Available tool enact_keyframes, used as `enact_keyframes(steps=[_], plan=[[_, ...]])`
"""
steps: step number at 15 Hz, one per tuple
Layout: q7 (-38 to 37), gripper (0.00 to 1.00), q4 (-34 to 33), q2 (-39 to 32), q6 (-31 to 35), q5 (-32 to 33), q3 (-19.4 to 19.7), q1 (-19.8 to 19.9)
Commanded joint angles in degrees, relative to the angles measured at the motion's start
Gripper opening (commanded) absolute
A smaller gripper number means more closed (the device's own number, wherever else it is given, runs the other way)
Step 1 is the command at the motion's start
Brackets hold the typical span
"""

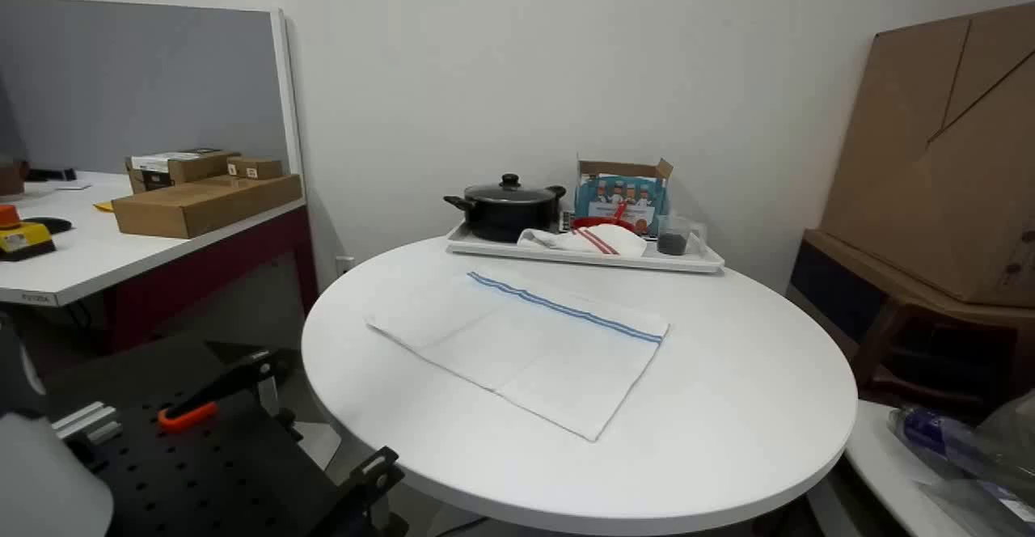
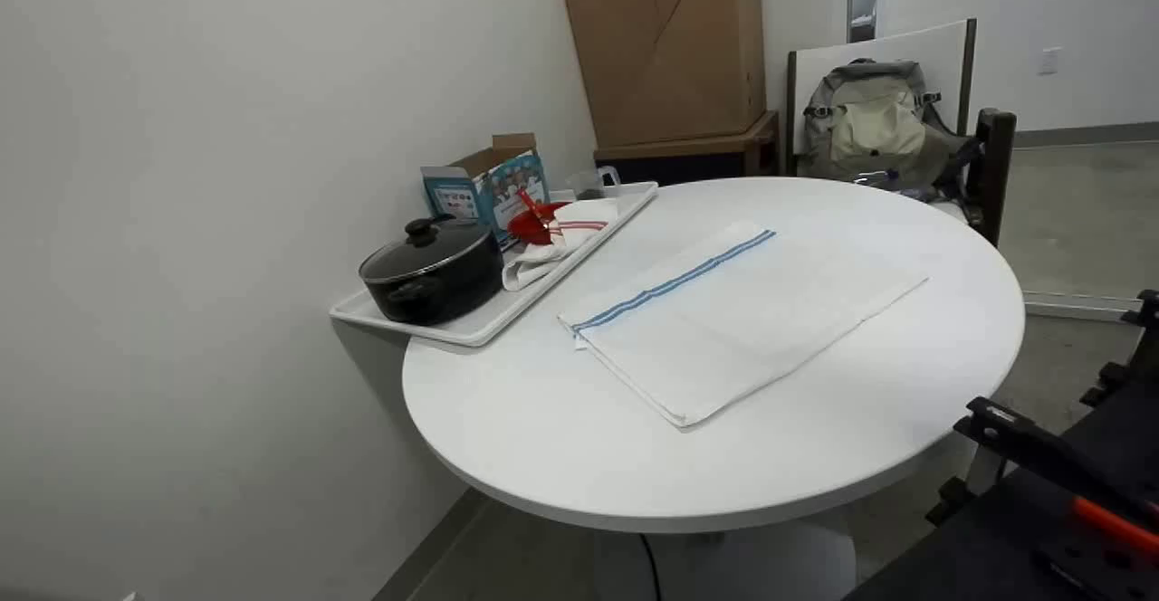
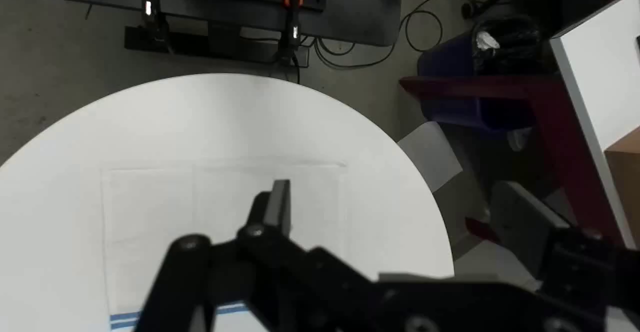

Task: Fold the towel three times

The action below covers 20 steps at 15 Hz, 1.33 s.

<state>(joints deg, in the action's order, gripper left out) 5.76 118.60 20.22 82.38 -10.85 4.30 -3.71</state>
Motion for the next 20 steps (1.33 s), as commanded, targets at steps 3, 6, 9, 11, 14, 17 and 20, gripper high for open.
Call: enact_keyframes(steps=[3, 6, 9, 11, 14, 17, 20], plan=[[0.9, 1.00, 0.2, 0.2, 1.6, -0.5, -1.0, 1.7], [0.7, 1.00, 1.1, 0.9, 7.5, 1.1, -1.3, 2.5], [0.3, 1.00, 2.8, 1.6, 15.6, 4.2, -1.8, 3.4], [-0.3, 1.00, 4.0, 1.7, 19.8, 5.9, -1.7, 3.8], [-0.6, 1.00, 5.5, 0.9, 22.6, 7.2, -0.8, 4.9], [-0.8, 1.00, 7.2, 0.4, 24.2, 8.3, 0.3, 6.6], [-1.3, 1.00, 9.1, -0.3, 27.0, 10.4, 0.8, 8.3]])
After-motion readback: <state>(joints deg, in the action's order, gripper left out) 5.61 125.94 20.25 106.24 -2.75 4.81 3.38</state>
